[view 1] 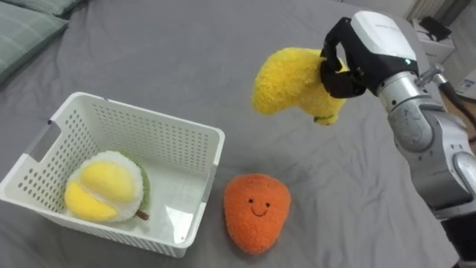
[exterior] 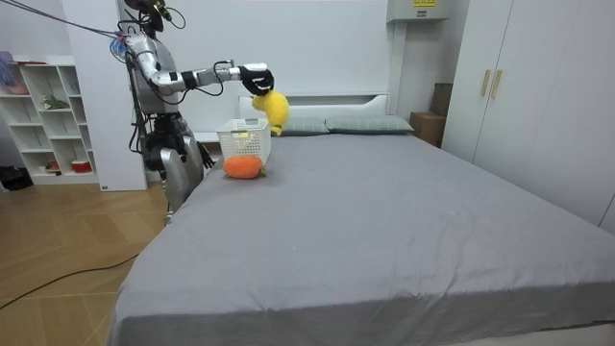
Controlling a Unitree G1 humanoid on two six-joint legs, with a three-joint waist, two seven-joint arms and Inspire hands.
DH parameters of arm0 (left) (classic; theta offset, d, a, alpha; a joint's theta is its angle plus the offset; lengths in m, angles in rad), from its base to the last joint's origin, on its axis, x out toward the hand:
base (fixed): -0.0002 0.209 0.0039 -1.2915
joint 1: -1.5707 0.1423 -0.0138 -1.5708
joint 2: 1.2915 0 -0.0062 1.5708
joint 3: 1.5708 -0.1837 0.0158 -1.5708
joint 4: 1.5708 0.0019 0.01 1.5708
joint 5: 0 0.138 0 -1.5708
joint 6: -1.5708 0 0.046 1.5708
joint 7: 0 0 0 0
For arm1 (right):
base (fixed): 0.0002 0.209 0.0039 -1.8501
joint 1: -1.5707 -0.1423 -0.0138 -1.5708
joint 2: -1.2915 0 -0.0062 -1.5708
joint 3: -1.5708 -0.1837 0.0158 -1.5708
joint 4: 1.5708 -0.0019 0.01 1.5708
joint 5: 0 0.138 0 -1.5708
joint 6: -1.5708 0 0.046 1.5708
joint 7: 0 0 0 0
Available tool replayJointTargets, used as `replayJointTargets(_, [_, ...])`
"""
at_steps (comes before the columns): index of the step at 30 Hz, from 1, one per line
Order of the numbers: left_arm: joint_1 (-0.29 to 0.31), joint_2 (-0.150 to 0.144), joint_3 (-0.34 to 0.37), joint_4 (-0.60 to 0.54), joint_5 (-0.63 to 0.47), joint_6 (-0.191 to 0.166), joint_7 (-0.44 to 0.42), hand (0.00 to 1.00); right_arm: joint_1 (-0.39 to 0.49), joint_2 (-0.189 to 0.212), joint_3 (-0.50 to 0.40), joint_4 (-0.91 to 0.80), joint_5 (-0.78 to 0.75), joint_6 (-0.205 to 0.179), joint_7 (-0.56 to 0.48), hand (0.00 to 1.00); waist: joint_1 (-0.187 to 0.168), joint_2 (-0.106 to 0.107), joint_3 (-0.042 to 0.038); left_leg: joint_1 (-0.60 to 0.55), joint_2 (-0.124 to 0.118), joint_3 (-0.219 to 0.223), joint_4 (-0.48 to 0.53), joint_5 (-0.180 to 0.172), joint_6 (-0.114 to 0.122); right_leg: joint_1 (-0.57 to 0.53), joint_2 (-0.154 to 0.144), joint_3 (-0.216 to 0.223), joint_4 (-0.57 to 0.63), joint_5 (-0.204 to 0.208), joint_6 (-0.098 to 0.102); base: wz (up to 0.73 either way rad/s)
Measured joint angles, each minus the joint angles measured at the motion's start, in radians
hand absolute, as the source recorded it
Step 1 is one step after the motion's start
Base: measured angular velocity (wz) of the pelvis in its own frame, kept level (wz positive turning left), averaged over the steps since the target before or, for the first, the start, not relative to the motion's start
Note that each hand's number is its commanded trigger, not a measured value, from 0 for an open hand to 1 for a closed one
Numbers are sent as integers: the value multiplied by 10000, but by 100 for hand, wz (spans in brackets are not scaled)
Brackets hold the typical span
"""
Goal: Collect toys from the bed
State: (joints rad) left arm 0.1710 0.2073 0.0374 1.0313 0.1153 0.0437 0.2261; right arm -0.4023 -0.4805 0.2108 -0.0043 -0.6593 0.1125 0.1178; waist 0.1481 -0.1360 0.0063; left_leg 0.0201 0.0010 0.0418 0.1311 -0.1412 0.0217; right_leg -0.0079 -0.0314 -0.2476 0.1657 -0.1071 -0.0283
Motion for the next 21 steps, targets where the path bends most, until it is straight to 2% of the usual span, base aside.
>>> replayJointTargets(5, [-34,-70,-1,-98,76,4,75,0,-2,85,2,-675,1,118,498,100,51,-6,-3,36,-102,-186,5,-1,13,92,-42,-63,18,-59,49,7])
replayJointTargets(12, [-207,-149,25,-93,224,2,79,0,-266,133,101,-983,-35,181,947,100,599,-134,-4,85,-107,-211,-23,-10,24,127,-43,-58,31,-83,63,0])
replayJointTargets(16, [-247,-201,-19,-96,261,2,31,0,-438,590,398,-1280,-448,339,1068,100,769,-227,19,75,-105,-212,-24,-18,26,138,-34,-74,9,-83,63,0])
replayJointTargets(17, [-258,-214,-18,-95,281,3,30,0,-483,839,517,-1361,-526,342,1172,100,818,-269,13,69,-109,-237,-27,-19,27,142,-35,-92,9,-83,63,0])
replayJointTargets(19, [-352,-206,-17,-95,281,-1,39,0,-512,1381,766,-1373,-485,416,1250,100,912,-308,60,68,-107,-252,-31,-22,29,144,-40,-177,6,-83,63,2])
replayJointTargets(21, [-458,-208,-39,-93,287,-9,41,0,-511,1637,972,-1372,-437,406,1360,100,1046,-337,87,47,-112,-309,-28,-24,31,148,-63,-284,11,-83,63,7])
